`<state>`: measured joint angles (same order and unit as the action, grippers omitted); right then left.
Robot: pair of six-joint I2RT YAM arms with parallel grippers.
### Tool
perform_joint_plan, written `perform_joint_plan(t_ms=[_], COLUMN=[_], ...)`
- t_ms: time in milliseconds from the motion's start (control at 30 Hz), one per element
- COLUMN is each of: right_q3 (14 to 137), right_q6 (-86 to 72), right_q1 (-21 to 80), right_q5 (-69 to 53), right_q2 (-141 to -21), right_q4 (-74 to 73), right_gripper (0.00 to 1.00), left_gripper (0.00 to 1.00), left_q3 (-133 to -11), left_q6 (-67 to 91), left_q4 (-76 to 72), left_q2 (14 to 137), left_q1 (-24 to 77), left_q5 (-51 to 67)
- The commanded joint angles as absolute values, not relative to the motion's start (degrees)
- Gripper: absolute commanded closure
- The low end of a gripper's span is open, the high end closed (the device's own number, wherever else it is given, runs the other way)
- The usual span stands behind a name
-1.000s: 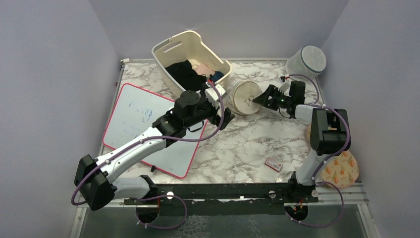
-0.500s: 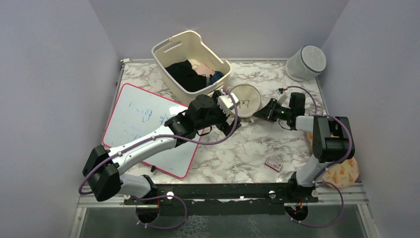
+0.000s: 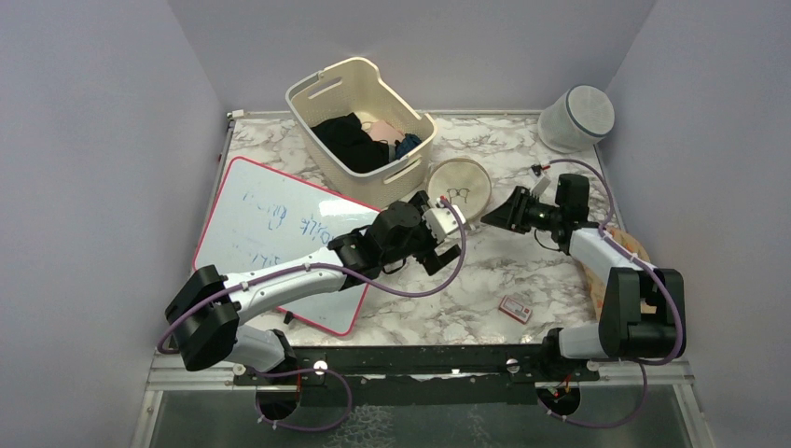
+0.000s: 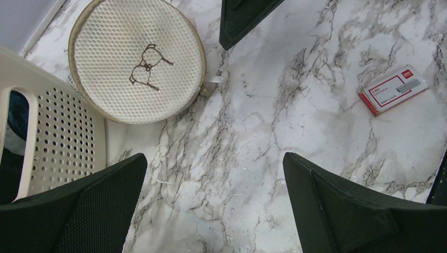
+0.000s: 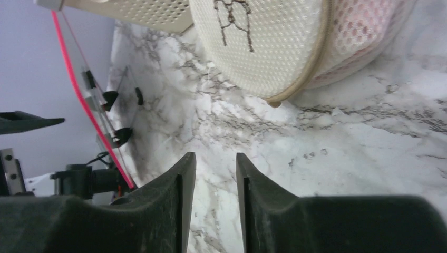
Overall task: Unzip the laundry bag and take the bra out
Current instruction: Move the laundry bag to the center of the board.
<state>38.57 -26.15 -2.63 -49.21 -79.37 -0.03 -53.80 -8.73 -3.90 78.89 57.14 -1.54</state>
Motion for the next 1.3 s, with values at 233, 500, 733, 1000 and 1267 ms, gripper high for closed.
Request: perform_joint_plan(t_ms=[233,500,733,1000,1267], right_q3=[39.84,39.27,43.52,47.12,43.52], right_q6=[-38.39,-48.43,-48.96,-47.31,-51.02], right_q1=[-2.81,-2.74,-2.67,-2.32,-2.08], right_q5=[-50.03,-55.40,-54.01,-55.26,-58.37], right_q2=[-94.48,-103.61,-104.18,-107.66,-104.53], right_q4=[20.87,37.70,29.24,26.50,35.40], right_gripper=[0.31,0.36,0.44,0.45,0.75], left_gripper=[0.01,0.01,0.01,0.01,0.06], left_q3=[-52.24,-52.59,-51.18,-51.52,-51.20], left_q6=[-7.35,-3.27,-1.59,-1.67,-2.24], left_q4=[-10.34,-10.67,-13.00,-13.83,-14.50], left_q2=[75.14,74.19,74.70,74.55,74.38], left_q1=[57.87,58.00,59.11,59.66,59.63], left_q5=[-5.45,-1.74,-0.57,1.43,4.13])
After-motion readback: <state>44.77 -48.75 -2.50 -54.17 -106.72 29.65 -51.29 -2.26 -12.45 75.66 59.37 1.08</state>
